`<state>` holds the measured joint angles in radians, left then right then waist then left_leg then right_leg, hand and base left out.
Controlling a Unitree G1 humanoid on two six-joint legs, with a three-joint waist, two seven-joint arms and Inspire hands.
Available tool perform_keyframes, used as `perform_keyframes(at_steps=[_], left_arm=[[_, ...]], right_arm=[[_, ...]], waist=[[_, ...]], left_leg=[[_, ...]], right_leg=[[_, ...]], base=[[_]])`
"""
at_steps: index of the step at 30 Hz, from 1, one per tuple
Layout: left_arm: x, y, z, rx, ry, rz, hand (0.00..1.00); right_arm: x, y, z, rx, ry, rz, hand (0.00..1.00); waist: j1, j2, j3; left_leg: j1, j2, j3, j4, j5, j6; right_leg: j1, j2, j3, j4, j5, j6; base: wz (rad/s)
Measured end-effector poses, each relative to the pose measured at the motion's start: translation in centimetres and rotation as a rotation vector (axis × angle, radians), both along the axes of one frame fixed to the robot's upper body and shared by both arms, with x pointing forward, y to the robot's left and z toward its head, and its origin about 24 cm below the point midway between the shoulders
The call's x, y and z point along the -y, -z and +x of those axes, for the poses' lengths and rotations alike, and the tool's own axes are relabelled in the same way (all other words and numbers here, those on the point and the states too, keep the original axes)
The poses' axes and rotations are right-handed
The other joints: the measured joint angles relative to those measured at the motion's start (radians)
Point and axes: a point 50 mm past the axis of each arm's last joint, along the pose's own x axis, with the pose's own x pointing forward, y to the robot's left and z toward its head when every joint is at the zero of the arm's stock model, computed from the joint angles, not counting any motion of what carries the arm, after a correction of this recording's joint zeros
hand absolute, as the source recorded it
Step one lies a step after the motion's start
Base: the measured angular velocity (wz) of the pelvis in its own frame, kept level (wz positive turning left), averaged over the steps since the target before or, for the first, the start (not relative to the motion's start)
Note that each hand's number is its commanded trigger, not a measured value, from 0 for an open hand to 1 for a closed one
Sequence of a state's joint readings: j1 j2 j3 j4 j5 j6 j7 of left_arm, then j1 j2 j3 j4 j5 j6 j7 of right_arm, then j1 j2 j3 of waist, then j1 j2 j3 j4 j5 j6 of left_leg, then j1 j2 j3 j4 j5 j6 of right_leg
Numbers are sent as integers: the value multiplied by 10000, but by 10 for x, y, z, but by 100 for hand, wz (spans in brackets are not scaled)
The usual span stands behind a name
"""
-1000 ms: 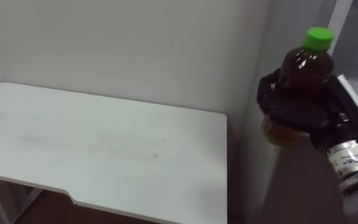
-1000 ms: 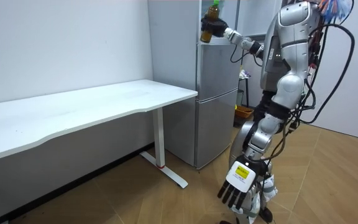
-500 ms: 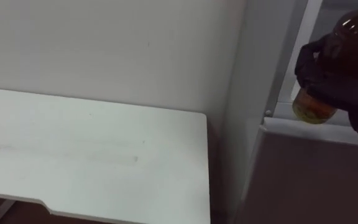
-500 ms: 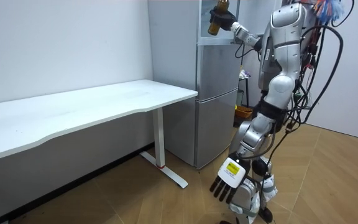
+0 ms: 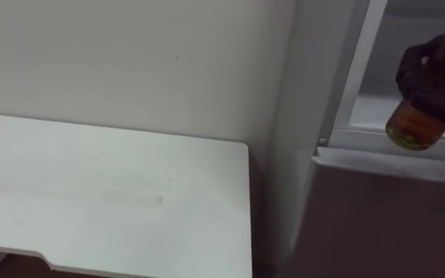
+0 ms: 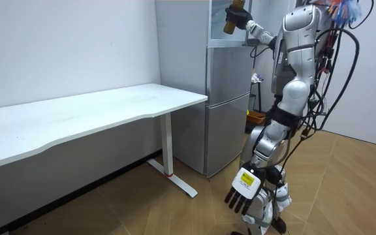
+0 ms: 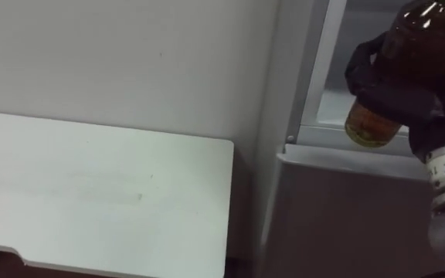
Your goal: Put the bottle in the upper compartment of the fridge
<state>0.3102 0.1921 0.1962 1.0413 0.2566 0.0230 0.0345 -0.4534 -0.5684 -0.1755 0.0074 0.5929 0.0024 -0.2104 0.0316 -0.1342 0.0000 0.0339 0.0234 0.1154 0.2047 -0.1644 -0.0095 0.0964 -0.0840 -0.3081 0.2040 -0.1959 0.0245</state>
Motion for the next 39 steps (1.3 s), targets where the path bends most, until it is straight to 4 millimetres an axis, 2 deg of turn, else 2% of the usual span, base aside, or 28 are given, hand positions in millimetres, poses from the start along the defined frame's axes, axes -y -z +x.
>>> perform_keyframes(at_steps=[3, 13, 21, 24, 25, 28, 31, 33, 39], left_arm=[[-4, -1, 2, -12, 159, 133, 0], [-9, -4, -4, -150, 166, 300, 0], [-13, -5, -12, -237, -115, 410, 0], [-13, -5, -17, -348, -166, 377, 0], [-14, -6, -18, -309, -198, 401, 0], [-15, -7, -18, -250, -198, 455, 0], [-20, -9, -18, -247, -167, 570, 0], [-25, -12, -16, -182, -87, 728, 0], [-30, -14, -14, -139, -30, 1080, 0]], right_arm=[[8, 1, 5, -223, 374, 164, 100], [27, 18, 11, -1190, 1339, 415, 100], [39, 6, 8, -1013, 2240, 427, 100], [42, 6, 9, -1029, 2553, 607, 100], [44, 7, 9, -1076, 2718, 686, 100], [47, 8, 9, -1115, 3036, 873, 100], [45, 6, 18, -1258, 3346, 1036, 100], [47, 2, 19, -1225, 3653, 1016, 100], [42, -5, 28, -1203, 3869, 1462, 100]], waist=[[22, -73, -20], [212, -59, -13], [371, -53, -14], [431, -72, -28], [450, -103, -54], [568, -143, -55], [548, -202, -57], [602, -270, -95], [703, -258, -73]], left_leg=[[8, 2, -9, 2, -21, 0], [3, 41, 161, -11, -49, -7], [-83, 40, 158, -4, -46, -5], [-154, 38, 149, 16, -45, -5], [-241, 38, 129, 38, -41, -6], [-280, 34, 104, 46, -36, -6], [-442, 19, -66, 124, -36, -6], [-700, 23, -161, 235, -33, -10], [-1300, 23, -440, 530, -31, -10]], right_leg=[[24, 2, -41, 0, 4, 0], [-104, -6, 45, 157, 3, 0], [-138, -8, 29, 168, 3, 0], [-211, -11, 28, 172, 2, 0], [-282, -12, 3, 174, 2, -1], [-295, -14, -17, 174, 2, -1], [-317, -13, -162, 126, 2, -1], [-476, -4, -268, 123, 10, -14], [-800, -3, -596, 163, 31, -44]], base=[[0], [-4], [-1], [0], [3], [3], [14], [17], [16]])
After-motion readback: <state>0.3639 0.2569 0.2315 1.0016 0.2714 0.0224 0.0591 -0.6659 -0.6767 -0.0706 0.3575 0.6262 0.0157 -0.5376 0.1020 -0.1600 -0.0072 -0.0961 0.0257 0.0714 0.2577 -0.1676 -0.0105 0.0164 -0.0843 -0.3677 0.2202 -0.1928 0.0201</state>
